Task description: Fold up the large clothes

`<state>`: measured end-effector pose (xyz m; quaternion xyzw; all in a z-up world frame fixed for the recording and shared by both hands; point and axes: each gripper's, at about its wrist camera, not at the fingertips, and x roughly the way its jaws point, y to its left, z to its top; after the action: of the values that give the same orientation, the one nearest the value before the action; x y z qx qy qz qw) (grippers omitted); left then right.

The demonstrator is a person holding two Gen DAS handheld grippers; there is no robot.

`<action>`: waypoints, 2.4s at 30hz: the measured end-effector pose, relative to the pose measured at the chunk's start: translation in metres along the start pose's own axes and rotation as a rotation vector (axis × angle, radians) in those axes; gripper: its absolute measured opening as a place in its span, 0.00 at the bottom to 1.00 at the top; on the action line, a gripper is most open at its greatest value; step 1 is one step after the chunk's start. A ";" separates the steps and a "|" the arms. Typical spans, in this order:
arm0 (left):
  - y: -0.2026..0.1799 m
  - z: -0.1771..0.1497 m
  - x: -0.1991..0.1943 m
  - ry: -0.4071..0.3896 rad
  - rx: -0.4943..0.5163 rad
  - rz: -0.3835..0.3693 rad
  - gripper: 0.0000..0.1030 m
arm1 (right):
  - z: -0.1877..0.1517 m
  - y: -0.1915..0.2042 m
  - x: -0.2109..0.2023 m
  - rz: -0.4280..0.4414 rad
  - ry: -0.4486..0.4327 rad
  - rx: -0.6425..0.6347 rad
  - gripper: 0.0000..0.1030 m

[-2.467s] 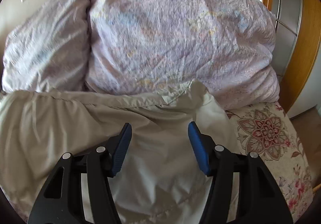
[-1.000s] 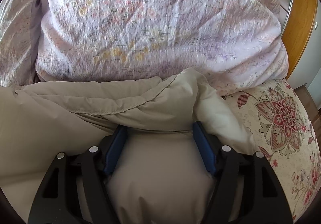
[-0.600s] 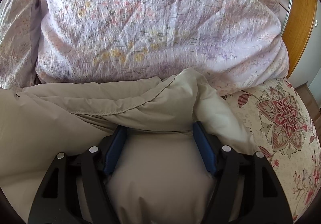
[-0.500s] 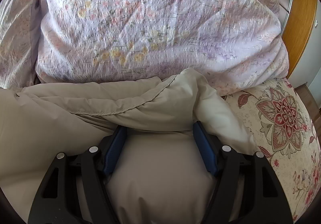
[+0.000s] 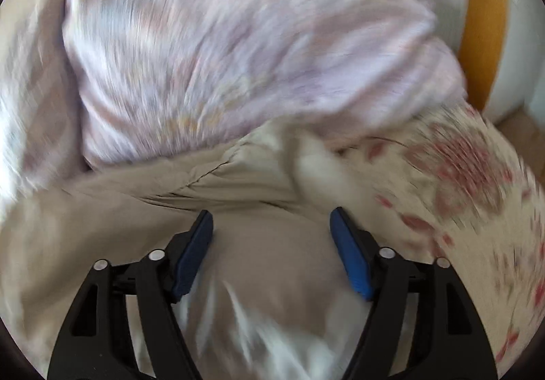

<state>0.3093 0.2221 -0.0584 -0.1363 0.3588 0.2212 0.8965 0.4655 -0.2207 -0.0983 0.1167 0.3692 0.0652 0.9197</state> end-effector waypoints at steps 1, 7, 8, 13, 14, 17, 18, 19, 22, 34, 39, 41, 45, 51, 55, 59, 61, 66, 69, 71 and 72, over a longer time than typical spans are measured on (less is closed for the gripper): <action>0.008 -0.004 -0.020 -0.018 -0.006 -0.018 0.93 | -0.001 -0.014 -0.016 0.014 -0.006 0.052 0.75; 0.062 -0.034 -0.080 0.001 -0.048 -0.056 0.93 | -0.021 -0.076 -0.077 0.045 0.062 0.189 0.75; 0.069 -0.041 -0.085 0.012 -0.062 -0.059 0.93 | -0.027 -0.081 -0.082 0.055 0.074 0.206 0.75; 0.097 -0.070 -0.092 0.091 -0.182 -0.139 0.92 | -0.059 -0.103 -0.088 0.163 0.182 0.327 0.75; 0.100 -0.075 -0.090 0.103 -0.202 -0.152 0.90 | -0.063 -0.105 -0.085 0.190 0.202 0.351 0.75; 0.104 -0.088 -0.079 0.141 -0.283 -0.205 0.84 | -0.075 -0.103 -0.070 0.276 0.267 0.420 0.75; 0.104 -0.092 -0.076 0.152 -0.305 -0.219 0.82 | -0.081 -0.102 -0.064 0.305 0.290 0.454 0.75; 0.104 -0.096 -0.070 0.169 -0.337 -0.244 0.81 | -0.084 -0.100 -0.059 0.322 0.305 0.472 0.74; 0.101 -0.103 -0.054 0.202 -0.416 -0.300 0.76 | -0.093 -0.097 -0.047 0.373 0.331 0.514 0.70; 0.103 -0.113 -0.027 0.119 -0.645 -0.404 0.32 | -0.106 -0.100 -0.036 0.490 0.265 0.655 0.30; 0.101 -0.107 -0.048 0.051 -0.595 -0.402 0.21 | -0.103 -0.096 -0.056 0.539 0.211 0.661 0.21; 0.109 -0.107 -0.062 0.037 -0.597 -0.422 0.20 | -0.104 -0.096 -0.065 0.571 0.204 0.652 0.20; 0.126 -0.120 -0.095 0.022 -0.567 -0.423 0.20 | -0.119 -0.094 -0.087 0.611 0.222 0.601 0.20; 0.153 -0.168 -0.139 0.065 -0.554 -0.425 0.21 | -0.166 -0.098 -0.117 0.643 0.276 0.579 0.20; 0.158 -0.186 -0.160 0.065 -0.535 -0.416 0.21 | -0.187 -0.101 -0.138 0.632 0.268 0.565 0.20; 0.161 -0.197 -0.167 0.074 -0.531 -0.401 0.23 | -0.198 -0.098 -0.155 0.583 0.254 0.506 0.23; 0.162 -0.200 -0.166 0.084 -0.536 -0.393 0.30 | -0.196 -0.093 -0.166 0.495 0.235 0.407 0.35; 0.166 -0.205 -0.167 0.073 -0.520 -0.368 0.52 | -0.185 -0.082 -0.207 0.160 0.035 0.211 0.57; 0.164 -0.204 -0.169 0.056 -0.496 -0.370 0.62 | -0.170 -0.058 -0.226 0.091 -0.073 0.103 0.57; 0.162 -0.202 -0.168 0.048 -0.492 -0.372 0.66 | -0.164 -0.039 -0.227 0.141 -0.081 0.056 0.57; 0.162 -0.202 -0.168 0.046 -0.491 -0.374 0.67 | -0.161 -0.019 -0.225 0.173 -0.079 0.009 0.57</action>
<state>0.0032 0.2304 -0.0964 -0.4174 0.2837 0.1291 0.8536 0.1930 -0.2587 -0.0667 0.1548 0.3216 0.1380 0.9239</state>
